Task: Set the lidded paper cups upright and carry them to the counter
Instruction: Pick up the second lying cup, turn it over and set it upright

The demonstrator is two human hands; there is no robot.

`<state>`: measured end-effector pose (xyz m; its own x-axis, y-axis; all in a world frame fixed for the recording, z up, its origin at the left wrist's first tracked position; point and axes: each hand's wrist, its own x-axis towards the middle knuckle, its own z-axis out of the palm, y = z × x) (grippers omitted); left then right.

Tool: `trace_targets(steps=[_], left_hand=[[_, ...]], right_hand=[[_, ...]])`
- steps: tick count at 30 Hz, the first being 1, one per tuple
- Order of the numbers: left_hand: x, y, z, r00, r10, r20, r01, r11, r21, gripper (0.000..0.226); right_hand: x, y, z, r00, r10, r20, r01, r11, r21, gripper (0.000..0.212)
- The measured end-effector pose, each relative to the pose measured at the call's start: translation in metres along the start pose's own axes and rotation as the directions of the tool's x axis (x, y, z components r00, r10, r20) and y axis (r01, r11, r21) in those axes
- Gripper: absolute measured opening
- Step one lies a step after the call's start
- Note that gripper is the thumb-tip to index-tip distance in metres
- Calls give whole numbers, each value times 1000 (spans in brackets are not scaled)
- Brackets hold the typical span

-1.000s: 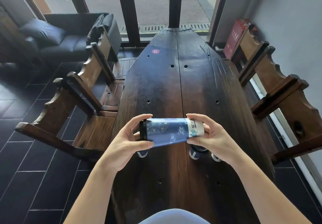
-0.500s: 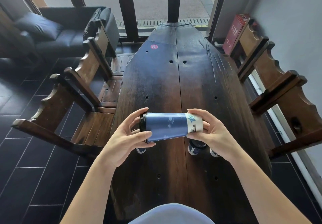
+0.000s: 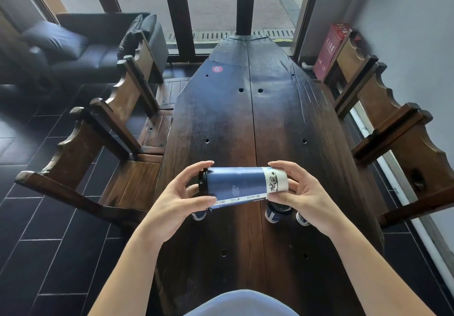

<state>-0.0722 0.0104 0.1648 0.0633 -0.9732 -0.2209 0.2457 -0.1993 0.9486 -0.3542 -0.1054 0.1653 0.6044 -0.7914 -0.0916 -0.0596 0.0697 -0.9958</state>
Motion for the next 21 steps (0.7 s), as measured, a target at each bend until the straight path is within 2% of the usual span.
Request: trace_targets(steps=[4, 8, 14, 18, 21], left_hand=[[2, -1, -1, 1000, 14, -8, -14, 999, 41, 64], [4, 2, 1, 1000, 0, -24, 0, 1000, 22, 64], [8, -2, -2, 1000, 21, 6, -21, 1000, 15, 80], [7, -1, -3, 1000, 25, -1, -25, 1000, 8, 73], [8, 0, -4, 1000, -4, -8, 4, 1000, 6, 74]], right_hand=[[-1, 1, 2, 1000, 14, 6, -14, 1000, 4, 62], [-1, 0, 2, 1000, -10, 7, 10, 1000, 5, 72], [2, -2, 1, 1000, -14, -26, 15, 1000, 20, 62], [3, 2, 0, 1000, 17, -16, -18, 1000, -17, 60], [4, 4, -1, 998, 60, -9, -61, 998, -9, 45]])
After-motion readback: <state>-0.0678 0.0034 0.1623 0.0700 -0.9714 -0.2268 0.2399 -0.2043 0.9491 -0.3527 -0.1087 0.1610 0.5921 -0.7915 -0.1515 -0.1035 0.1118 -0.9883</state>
